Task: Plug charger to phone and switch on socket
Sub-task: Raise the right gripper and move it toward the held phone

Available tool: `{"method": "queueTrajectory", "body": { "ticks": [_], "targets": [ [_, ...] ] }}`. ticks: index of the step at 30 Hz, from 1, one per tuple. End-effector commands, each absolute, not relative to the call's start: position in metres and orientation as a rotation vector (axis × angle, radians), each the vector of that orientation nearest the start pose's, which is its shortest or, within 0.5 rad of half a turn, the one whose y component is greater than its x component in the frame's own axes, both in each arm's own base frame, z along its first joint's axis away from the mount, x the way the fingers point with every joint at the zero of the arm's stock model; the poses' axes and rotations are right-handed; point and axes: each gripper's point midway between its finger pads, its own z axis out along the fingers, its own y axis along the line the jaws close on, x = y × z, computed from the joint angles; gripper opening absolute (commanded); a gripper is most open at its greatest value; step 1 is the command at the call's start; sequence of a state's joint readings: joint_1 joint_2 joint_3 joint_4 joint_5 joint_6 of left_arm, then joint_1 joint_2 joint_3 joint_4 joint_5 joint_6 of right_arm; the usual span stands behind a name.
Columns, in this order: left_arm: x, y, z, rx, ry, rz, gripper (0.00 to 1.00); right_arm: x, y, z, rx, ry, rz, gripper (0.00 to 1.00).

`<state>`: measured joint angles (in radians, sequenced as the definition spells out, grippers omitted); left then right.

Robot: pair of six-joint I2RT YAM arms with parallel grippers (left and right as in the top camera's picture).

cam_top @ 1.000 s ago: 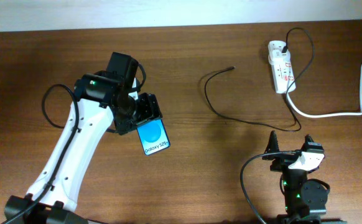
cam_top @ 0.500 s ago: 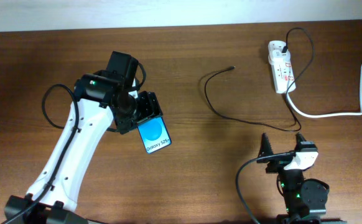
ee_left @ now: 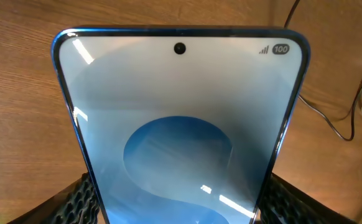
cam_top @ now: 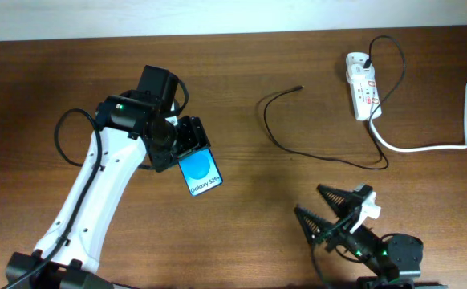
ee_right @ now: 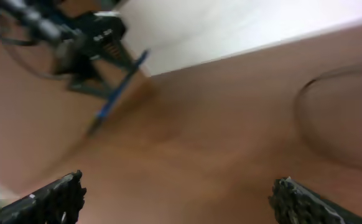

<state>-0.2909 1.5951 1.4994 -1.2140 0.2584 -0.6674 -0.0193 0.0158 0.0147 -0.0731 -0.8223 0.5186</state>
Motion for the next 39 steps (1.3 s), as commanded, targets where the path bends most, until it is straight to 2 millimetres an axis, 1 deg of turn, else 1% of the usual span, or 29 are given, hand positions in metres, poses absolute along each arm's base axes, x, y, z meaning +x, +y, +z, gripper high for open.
{"method": "queueTrajectory", "body": {
  "ticks": [1, 2, 5, 8, 10, 14, 19, 24, 29, 36, 39],
  "targets": [
    [0.314, -0.149, 0.203, -0.501, 2.884, -0.629, 0.33, 0.153, 0.151, 0.157, -0.246, 1.825, 1.437, 0.98],
    [0.315, -0.153, 0.203, -0.494, 2.882, -0.66, 0.34, 0.145, 0.155, 0.158, -0.287, 1.827, 1.474, 0.98],
    [0.316, -0.158, 0.202, -0.488, 2.891, -0.696, 0.34, 0.14, 0.157, 0.158, -0.284, 1.844, 1.525, 0.99],
    [0.317, -0.16, 0.195, -0.495, 2.914, -0.701, 0.34, 0.132, 0.16, 0.159, -0.27, 1.873, 1.61, 0.98],
    [0.317, -0.164, 0.191, -0.498, 2.936, -0.725, 0.34, 0.129, 0.161, 0.159, -0.282, 1.875, 1.626, 0.98],
    [0.318, -0.169, 0.181, -0.509, 2.975, -0.751, 0.35, 0.131, 0.16, 0.159, -0.275, 1.874, 1.618, 0.98],
    [0.318, -0.172, 0.173, -0.519, 3.004, -0.763, 0.36, 0.143, 0.155, 0.159, -0.218, 1.859, 1.547, 0.98],
    [0.317, -0.176, 0.176, -0.514, 3.004, -0.813, 0.37, 0.145, 0.155, 0.158, -0.229, 1.854, 1.522, 0.98],
    [0.313, -0.188, 0.182, -0.496, 3.011, -0.931, 0.38, 0.145, 0.154, 0.156, -0.222, 1.86, 1.519, 0.98],
    [0.3, -0.213, 0.202, -0.447, 3.014, -1.234, 0.36, 0.145, 0.154, 0.156, -0.245, 1.85, 1.501, 0.98],
    [0.297, -0.22, 0.212, -0.437, 3.001, -1.358, 0.38, 0.145, 0.154, 0.156, -0.247, 1.85, 1.499, 0.98]
  ]
}}
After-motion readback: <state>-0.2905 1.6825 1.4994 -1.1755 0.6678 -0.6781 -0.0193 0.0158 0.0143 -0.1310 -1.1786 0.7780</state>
